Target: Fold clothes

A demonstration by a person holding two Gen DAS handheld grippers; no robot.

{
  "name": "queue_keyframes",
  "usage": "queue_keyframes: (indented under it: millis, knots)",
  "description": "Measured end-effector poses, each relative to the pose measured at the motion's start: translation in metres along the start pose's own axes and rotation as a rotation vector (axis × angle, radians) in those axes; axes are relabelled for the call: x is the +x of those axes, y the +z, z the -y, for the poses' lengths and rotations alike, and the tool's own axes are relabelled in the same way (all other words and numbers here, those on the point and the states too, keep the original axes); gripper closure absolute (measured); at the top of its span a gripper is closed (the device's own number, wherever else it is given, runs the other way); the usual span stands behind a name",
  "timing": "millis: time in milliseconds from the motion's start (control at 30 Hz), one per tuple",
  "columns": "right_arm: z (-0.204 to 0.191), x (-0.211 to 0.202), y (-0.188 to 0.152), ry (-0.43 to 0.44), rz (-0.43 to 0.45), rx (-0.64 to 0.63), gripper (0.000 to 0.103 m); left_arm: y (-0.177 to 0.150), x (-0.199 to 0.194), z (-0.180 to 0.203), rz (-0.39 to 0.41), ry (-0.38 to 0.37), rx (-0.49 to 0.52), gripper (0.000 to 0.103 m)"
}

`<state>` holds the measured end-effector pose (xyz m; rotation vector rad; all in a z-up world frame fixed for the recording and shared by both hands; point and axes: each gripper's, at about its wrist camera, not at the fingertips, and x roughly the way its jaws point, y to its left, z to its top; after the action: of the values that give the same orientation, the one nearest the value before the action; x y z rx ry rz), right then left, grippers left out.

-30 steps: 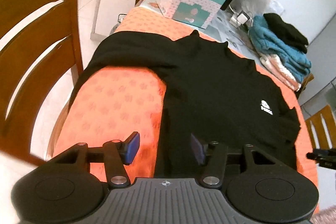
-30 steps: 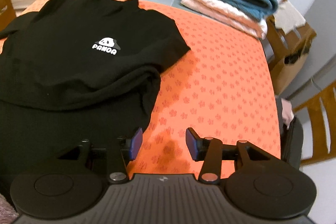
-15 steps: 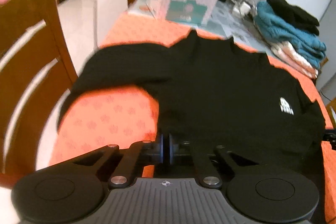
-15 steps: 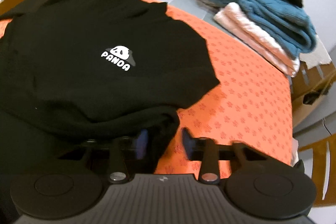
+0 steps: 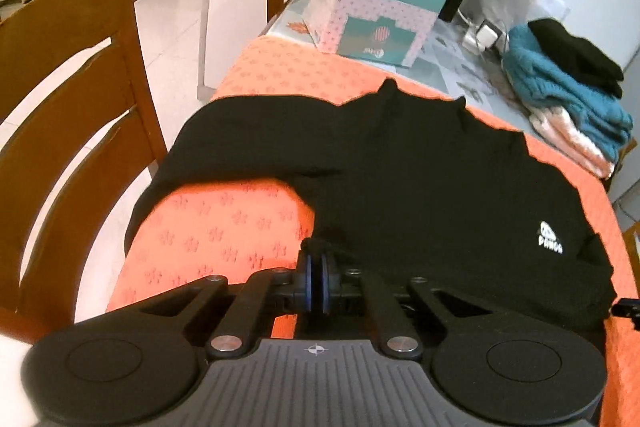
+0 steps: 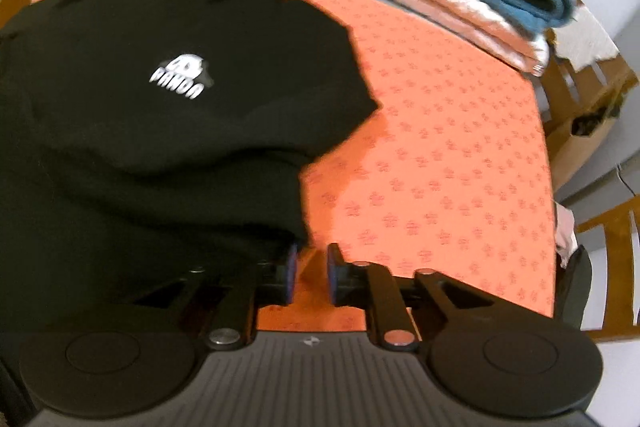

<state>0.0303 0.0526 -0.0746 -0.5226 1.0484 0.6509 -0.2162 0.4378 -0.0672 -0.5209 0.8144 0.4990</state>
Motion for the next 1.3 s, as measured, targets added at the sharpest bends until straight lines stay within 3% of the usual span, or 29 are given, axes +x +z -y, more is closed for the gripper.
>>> queue_keyframes:
  millis: [267, 333, 400, 433, 533, 633, 700, 733, 767, 800, 1033, 1300]
  knots:
    - [0.059, -0.015, 0.023, 0.070, 0.093, 0.244, 0.080, 0.004, -0.001, 0.007, 0.013, -0.004, 0.018, 0.096]
    - [0.066, -0.006, 0.035, 0.106, 0.107, 0.304, 0.078, 0.005, 0.000, 0.008, 0.013, -0.001, 0.024, 0.096]
    - [0.074, 0.006, 0.047, 0.148, 0.125, 0.387, 0.060, 0.006, -0.001, 0.009, 0.015, 0.000, 0.029, 0.096]
    - [0.078, 0.014, 0.051, 0.164, 0.133, 0.438, 0.057, 0.006, -0.001, 0.010, 0.016, 0.002, 0.033, 0.096]
    - [0.087, 0.040, 0.060, 0.204, 0.114, 0.577, 0.056, 0.008, 0.000, 0.012, 0.019, 0.006, 0.043, 0.096]
    - [0.088, 0.068, 0.066, 0.188, 0.080, 0.649, 0.056, 0.011, 0.001, 0.014, 0.021, 0.007, 0.047, 0.096]
    - [0.084, 0.079, 0.067, 0.199, 0.053, 0.649, 0.060, 0.014, 0.002, 0.015, 0.024, 0.005, 0.053, 0.096]
    - [0.082, 0.084, 0.067, 0.203, 0.041, 0.648, 0.068, 0.017, 0.003, 0.016, 0.028, 0.003, 0.059, 0.096]
    - [0.080, 0.084, 0.066, 0.201, 0.042, 0.639, 0.090, 0.020, 0.004, 0.018, 0.031, 0.000, 0.064, 0.096]
    - [0.079, 0.084, 0.065, 0.195, 0.044, 0.630, 0.099, 0.023, 0.005, 0.019, 0.035, -0.002, 0.070, 0.096]
    - [0.103, 0.065, 0.063, 0.154, 0.136, 0.694, 0.100, 0.055, 0.017, 0.034, 0.082, -0.014, 0.120, 0.096]
    - [0.110, 0.090, 0.056, 0.143, 0.104, 0.770, 0.099, 0.113, 0.069, 0.047, 0.103, 0.013, 0.163, 0.096]
